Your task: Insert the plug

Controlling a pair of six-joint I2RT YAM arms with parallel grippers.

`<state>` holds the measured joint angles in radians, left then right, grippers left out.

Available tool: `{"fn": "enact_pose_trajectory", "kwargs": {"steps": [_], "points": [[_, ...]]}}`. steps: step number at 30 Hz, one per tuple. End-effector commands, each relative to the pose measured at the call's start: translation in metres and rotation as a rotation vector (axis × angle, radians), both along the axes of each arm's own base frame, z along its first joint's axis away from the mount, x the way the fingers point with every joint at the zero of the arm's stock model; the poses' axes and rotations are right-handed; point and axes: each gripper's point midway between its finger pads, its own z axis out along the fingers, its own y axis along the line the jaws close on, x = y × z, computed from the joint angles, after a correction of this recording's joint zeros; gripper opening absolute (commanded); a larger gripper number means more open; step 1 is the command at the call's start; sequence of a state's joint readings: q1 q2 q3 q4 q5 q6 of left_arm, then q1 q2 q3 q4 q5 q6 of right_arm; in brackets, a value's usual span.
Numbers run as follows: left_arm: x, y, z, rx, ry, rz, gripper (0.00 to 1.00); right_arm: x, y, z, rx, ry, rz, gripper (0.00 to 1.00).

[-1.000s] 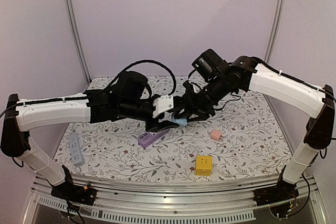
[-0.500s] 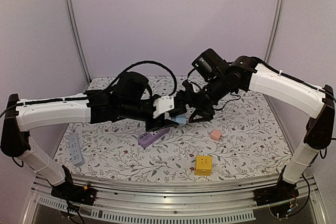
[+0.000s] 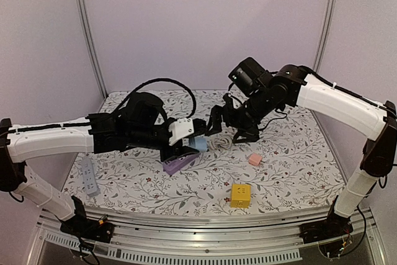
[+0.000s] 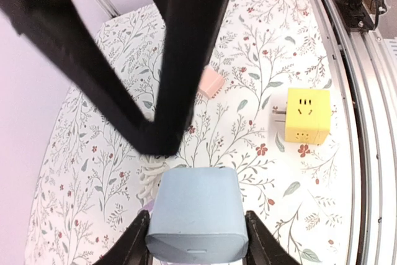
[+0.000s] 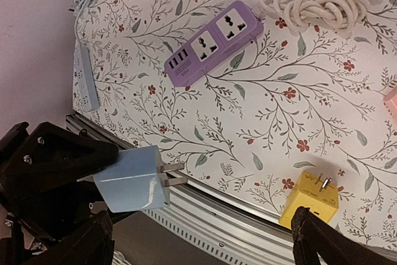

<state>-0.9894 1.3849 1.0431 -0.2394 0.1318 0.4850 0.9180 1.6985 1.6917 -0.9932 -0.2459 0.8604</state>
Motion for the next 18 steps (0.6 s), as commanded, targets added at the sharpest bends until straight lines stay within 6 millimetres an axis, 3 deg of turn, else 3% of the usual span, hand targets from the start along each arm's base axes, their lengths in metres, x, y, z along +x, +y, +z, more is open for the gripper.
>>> {"fn": "enact_pose_trajectory", "kwargs": {"steps": [1,9,18], "points": [[-0.002,0.018,-0.005,0.003,0.035,0.082,0.00,0.012,-0.029,0.019,-0.050,-0.091,-0.127,0.99],[0.002,0.036,-0.011,0.048,0.100,0.142,0.00,0.023,-0.052,0.014,-0.094,-0.098,-0.213,0.99],[0.019,0.072,-0.036,0.226,0.105,0.162,0.00,0.023,-0.050,-0.002,-0.109,-0.064,-0.227,0.99]]}}
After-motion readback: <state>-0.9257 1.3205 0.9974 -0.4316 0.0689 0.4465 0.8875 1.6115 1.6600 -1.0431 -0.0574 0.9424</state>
